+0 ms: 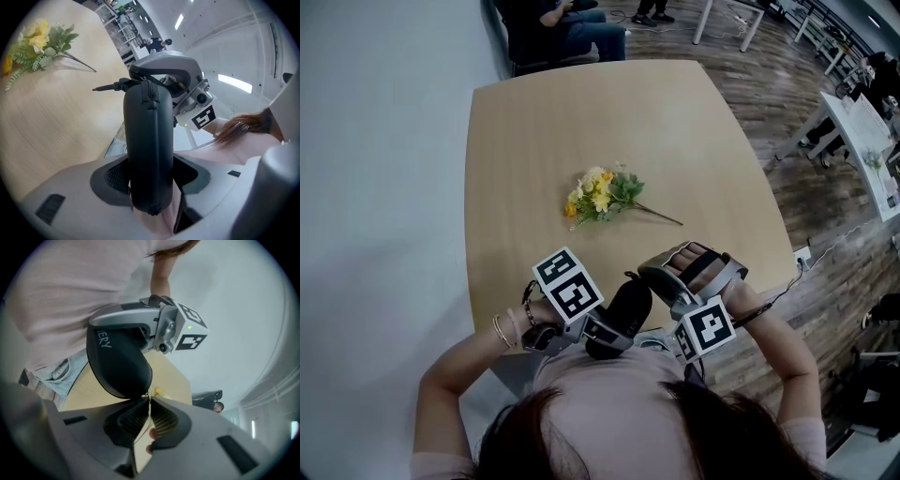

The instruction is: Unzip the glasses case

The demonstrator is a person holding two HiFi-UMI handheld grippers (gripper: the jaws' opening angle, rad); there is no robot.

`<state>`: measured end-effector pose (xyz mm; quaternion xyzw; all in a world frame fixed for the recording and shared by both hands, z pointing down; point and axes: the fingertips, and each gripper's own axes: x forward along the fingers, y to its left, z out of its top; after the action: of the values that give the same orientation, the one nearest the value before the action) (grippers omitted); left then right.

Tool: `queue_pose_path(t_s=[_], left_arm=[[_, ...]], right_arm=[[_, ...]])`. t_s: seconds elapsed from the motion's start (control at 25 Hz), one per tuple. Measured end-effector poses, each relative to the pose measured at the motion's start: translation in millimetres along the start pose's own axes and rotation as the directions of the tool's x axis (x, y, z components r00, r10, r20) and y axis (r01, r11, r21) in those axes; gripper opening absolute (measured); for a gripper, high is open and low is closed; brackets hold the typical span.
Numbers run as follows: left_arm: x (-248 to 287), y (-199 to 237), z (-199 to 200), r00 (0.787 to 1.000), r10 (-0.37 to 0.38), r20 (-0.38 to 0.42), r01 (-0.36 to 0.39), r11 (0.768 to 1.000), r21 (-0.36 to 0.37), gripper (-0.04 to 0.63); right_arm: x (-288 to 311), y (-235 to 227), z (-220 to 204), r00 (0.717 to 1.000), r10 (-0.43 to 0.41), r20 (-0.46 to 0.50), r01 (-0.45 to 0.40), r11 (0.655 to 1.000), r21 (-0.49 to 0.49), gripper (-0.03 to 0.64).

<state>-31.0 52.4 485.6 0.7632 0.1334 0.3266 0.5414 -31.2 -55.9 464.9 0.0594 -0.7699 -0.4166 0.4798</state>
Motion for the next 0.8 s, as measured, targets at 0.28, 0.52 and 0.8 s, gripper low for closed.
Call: queue_pose_path(t_s=[0.28,0.52,0.8], left_arm=[[-4,1,3,0.997,-0.025,0.079,0.024,1.000,0.008,0.248],[-11,-3,5,0.985,-0.037,0.167,0.037,0.999,0.008,0.248],[-21,-14,18,0.941,-0.080,0.329,0.072,0.997,0.037,0.247]], right_arm=[[8,7,-2,1.000,0.029,0.011,-0.030,0.996,0.085,0.019],[5,1,-4,1.000,0.009,-0.003,-0.009,0.986,0.164,0.081],[-10,-8,-8,0.997,-0.062,-0.044,0.073,0.943,0.325,0.080]])
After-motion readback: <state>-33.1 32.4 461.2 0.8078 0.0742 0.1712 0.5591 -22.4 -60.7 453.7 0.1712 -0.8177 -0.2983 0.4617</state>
